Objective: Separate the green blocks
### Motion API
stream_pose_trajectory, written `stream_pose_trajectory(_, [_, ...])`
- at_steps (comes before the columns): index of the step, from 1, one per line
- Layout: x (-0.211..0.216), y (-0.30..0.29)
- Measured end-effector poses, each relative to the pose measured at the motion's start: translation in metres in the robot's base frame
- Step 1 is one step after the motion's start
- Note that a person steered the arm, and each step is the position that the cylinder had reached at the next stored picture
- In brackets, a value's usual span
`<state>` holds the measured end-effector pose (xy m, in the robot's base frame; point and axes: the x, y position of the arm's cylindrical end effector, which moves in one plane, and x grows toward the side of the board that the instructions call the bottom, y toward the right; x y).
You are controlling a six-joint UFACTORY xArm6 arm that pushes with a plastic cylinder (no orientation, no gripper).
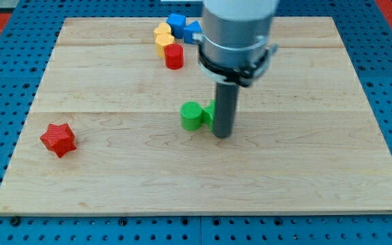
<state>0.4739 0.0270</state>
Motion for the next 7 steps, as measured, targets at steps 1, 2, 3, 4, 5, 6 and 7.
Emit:
stream_pose_trajectory(1, [-0.043,-0.007])
stream_pose_trajectory(2, [-0.082,-0.007])
stream_pose_trajectory(3, [-0.078,-0.011])
stream_pose_trajectory(4, [-0.079,-0.032])
stream_pose_trajectory(5, [-0.110,-0.032])
stream_pose_trajectory(6, [-0.130,-0.020])
stream_pose_trajectory(7, [-0.130,0.015])
